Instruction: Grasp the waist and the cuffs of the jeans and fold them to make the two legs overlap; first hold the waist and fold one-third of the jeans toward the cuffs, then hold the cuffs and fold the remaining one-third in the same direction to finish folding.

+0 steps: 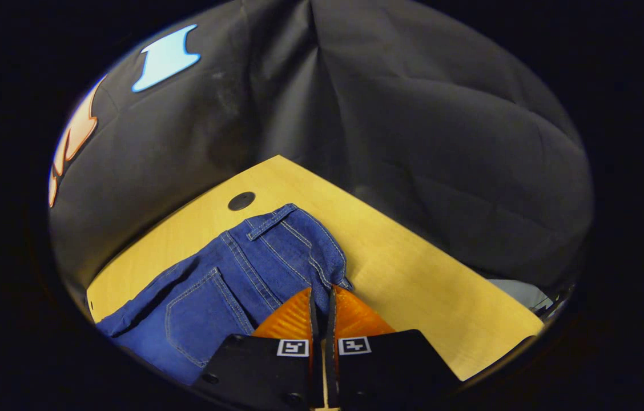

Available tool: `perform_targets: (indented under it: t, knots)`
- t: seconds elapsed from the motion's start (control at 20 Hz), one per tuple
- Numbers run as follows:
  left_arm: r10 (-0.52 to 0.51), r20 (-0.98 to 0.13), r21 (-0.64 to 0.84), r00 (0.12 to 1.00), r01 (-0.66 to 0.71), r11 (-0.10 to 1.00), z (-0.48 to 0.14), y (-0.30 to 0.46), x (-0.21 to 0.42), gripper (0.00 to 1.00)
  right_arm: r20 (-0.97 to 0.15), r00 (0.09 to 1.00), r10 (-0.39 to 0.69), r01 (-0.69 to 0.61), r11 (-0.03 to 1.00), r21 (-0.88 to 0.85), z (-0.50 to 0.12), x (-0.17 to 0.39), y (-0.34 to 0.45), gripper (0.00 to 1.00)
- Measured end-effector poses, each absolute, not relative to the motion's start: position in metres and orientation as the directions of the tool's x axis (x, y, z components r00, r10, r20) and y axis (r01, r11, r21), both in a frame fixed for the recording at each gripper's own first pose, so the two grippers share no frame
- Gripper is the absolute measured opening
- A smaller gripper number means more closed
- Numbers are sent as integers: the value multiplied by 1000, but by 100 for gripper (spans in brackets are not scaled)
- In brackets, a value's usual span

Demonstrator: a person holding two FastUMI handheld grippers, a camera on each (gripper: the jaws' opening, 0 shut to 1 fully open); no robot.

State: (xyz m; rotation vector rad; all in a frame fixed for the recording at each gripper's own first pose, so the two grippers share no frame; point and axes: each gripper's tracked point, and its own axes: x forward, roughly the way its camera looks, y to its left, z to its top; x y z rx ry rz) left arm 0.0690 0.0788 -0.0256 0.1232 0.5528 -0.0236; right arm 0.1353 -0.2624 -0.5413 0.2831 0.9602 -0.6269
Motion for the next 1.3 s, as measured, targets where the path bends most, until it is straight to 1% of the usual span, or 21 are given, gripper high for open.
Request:
perform_targets:
  t: [0.15,0.25,0.35,0.5,0.6,0.65,0.7,0.75,0.9,1.0,1.15,1.25,1.3]
  knots:
    - [13,-528,92,849,42,995,-27,84,69,95,-804,458,-379,620,785,-17,-528,152,-264,4]
    - [11,-528,80,849,37,996,-29,90,70,95,-757,522,-393,593,805,-9,-501,170,-250,4]
    - [-7,-525,56,851,43,998,-30,93,69,95,-704,601,-378,546,838,16,-470,194,-224,3]
    - [-50,-519,27,853,75,997,-30,100,71,95,-628,706,-328,461,886,55,-413,224,-163,4]
    - [-72,-517,18,853,95,995,-30,110,72,95,-591,756,-281,393,917,67,-384,238,-118,3]
    - [-84,-513,11,854,104,995,-29,114,71,100,-584,770,-256,358,932,64,-366,232,-95,3]
    - [-95,-512,3,854,112,994,-28,119,70,95,-577,784,-227,322,944,66,-357,233,-69,3]
    - [-104,-512,-3,853,119,993,-28,123,68,95,-564,800,-203,292,954,72,-348,235,-43,3]
    - [-122,-522,-14,844,135,991,-32,140,61,95,-537,836,-112,182,980,78,-350,240,22,4]
    - [-125,-529,-17,839,137,990,-33,154,57,95,-534,844,-53,113,990,81,-355,238,69,4]
    - [-126,-545,-21,829,136,990,-38,174,50,95,-540,841,28,44,992,120,-366,237,131,3]
    - [-123,-555,-17,823,137,990,-41,188,45,95,-554,829,83,0,989,148,-382,230,173,5]
    - [-123,-559,-16,820,138,990,-43,194,42,95,-560,821,111,-25,987,158,-393,226,193,3]
